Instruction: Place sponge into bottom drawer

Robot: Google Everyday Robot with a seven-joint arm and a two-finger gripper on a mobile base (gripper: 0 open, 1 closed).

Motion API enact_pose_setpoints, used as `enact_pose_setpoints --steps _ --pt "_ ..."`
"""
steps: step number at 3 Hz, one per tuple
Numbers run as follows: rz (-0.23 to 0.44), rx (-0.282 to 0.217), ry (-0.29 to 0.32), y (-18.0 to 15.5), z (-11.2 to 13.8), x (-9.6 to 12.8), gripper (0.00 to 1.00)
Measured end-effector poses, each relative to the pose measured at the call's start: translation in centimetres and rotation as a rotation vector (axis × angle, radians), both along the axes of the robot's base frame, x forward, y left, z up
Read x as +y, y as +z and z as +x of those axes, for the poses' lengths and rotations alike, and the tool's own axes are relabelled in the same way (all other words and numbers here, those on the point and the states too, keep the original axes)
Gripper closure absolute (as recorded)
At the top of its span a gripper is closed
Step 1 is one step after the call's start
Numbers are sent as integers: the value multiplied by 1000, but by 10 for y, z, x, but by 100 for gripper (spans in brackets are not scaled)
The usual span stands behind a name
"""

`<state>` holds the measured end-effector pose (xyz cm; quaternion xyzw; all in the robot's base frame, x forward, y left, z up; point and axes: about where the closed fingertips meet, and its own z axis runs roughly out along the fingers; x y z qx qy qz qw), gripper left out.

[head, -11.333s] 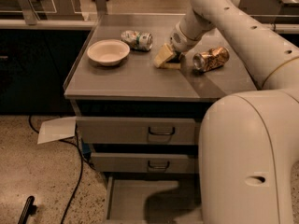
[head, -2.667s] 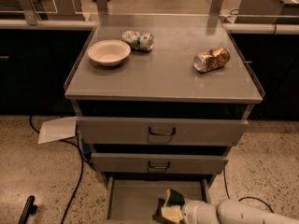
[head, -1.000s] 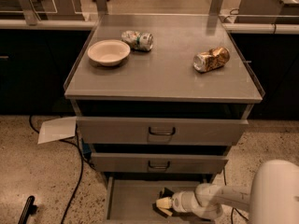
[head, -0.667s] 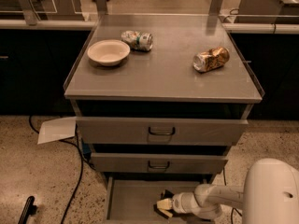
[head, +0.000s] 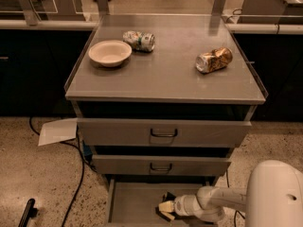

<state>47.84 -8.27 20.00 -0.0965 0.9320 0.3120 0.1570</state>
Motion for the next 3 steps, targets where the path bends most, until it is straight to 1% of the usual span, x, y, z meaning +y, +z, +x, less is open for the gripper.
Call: enact_pose_setpoints --steps 1,2,3 --pt "0 0 0 0 0 0 35" --pt "7 -8 -15 -9 3 -1 11" --pt "17 -1 -31 -24 11 -2 0"
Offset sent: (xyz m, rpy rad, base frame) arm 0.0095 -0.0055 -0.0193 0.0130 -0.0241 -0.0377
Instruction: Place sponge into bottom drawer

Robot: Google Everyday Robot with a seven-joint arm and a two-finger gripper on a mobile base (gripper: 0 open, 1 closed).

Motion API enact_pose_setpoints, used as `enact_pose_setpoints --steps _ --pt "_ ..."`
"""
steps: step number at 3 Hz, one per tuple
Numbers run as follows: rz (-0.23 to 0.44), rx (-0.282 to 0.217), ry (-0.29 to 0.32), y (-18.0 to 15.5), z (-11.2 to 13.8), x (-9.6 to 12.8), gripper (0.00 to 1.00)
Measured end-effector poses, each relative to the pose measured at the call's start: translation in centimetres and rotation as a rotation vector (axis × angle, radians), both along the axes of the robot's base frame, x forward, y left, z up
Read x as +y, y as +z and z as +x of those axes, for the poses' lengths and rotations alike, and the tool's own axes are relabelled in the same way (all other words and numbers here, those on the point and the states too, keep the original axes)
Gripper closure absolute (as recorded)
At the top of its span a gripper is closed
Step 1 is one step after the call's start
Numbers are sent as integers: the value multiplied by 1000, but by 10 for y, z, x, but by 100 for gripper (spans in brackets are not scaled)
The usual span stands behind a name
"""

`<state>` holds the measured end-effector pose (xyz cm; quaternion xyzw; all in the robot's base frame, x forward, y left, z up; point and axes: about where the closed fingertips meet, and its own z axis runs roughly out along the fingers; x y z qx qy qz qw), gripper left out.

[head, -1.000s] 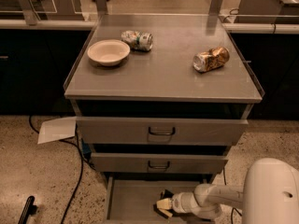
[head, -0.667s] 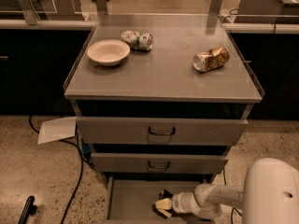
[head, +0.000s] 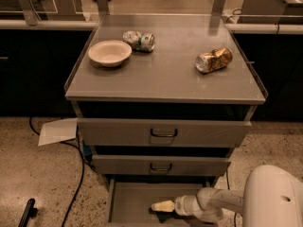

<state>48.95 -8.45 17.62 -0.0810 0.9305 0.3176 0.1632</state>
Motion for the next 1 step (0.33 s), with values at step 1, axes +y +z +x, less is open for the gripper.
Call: enact_pose_setpoints --steps 1 --pt "0 0 0 0 0 0 0"
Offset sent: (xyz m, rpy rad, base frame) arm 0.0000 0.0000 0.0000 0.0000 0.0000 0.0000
